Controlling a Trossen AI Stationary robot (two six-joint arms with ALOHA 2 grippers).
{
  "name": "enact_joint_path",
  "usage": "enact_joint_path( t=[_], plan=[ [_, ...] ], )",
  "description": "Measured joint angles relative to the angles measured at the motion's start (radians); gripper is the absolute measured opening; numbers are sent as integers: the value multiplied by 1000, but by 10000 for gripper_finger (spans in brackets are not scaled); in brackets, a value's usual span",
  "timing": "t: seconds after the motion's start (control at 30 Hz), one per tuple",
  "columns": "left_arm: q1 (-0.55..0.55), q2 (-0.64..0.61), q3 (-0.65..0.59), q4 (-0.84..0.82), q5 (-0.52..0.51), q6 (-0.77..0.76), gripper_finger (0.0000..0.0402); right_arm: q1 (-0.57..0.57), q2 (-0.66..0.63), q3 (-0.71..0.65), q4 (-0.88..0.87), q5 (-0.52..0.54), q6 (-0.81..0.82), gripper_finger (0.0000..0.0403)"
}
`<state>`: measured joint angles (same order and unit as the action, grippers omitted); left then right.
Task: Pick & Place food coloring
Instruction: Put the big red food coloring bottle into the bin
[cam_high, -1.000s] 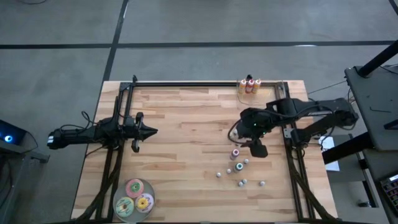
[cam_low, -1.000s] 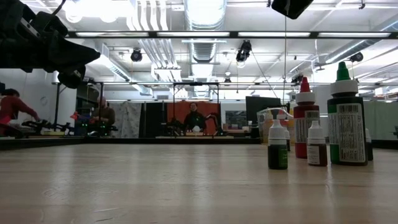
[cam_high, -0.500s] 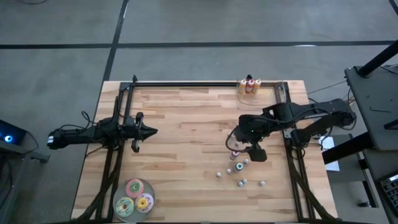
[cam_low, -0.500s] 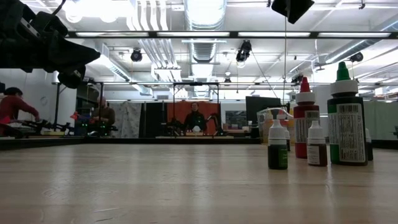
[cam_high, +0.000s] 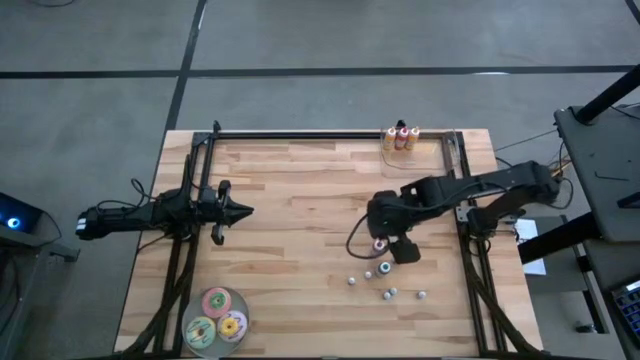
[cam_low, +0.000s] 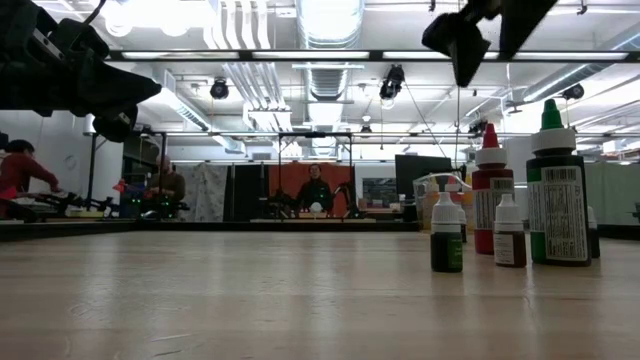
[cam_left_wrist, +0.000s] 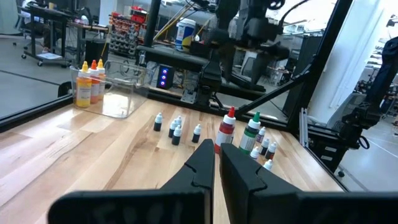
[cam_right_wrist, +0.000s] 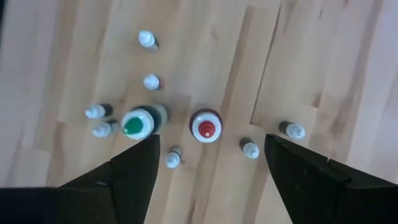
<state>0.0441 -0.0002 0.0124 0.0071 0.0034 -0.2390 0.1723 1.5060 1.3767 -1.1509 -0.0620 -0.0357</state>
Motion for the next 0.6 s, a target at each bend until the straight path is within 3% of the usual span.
enact_joint_path(
  t=[0.6],
  plan=[
    [0,0,0,0,0,0,0,1,10,-166,117,13,2,274]
  ],
)
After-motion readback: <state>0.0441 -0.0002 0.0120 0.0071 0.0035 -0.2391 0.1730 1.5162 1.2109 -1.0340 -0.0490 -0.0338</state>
